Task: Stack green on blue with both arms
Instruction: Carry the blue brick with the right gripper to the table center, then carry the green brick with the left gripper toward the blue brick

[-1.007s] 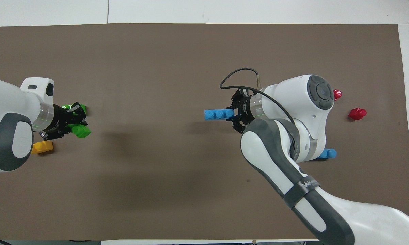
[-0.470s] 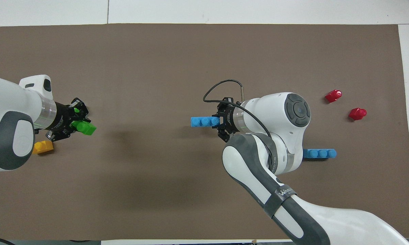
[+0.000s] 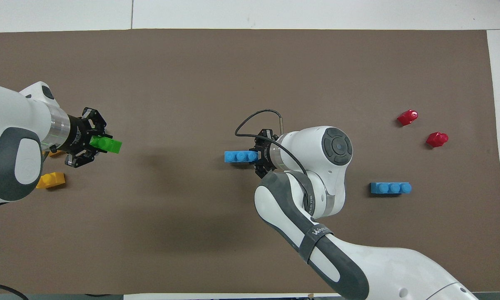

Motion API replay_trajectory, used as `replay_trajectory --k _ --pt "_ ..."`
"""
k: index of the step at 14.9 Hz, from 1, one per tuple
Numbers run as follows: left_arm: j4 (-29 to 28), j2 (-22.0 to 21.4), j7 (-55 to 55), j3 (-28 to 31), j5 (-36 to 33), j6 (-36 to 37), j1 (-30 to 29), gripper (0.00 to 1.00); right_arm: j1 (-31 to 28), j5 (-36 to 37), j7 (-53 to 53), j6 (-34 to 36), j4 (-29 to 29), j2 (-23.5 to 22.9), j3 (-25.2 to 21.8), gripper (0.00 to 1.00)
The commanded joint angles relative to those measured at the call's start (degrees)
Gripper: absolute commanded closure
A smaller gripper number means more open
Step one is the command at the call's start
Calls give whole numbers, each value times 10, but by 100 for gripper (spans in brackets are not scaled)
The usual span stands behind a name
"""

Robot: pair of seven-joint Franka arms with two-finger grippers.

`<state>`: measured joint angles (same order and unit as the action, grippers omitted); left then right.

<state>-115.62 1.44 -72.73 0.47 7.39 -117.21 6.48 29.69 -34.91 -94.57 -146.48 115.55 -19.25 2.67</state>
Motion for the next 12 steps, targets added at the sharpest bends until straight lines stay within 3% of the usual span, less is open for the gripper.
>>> replay_trajectory --k 1,6,12 --pt "31 21 -89 6 7 5 12 100 1 -17 5 -14 7 -3 0 100" --pt "89 80 -208 7 0 14 60 100 1 -17 8 -29 22 -3 0 100" --pt "98 84 -401 6 -4 14 179 100 2 -17 13 -30 28 -3 0 100"
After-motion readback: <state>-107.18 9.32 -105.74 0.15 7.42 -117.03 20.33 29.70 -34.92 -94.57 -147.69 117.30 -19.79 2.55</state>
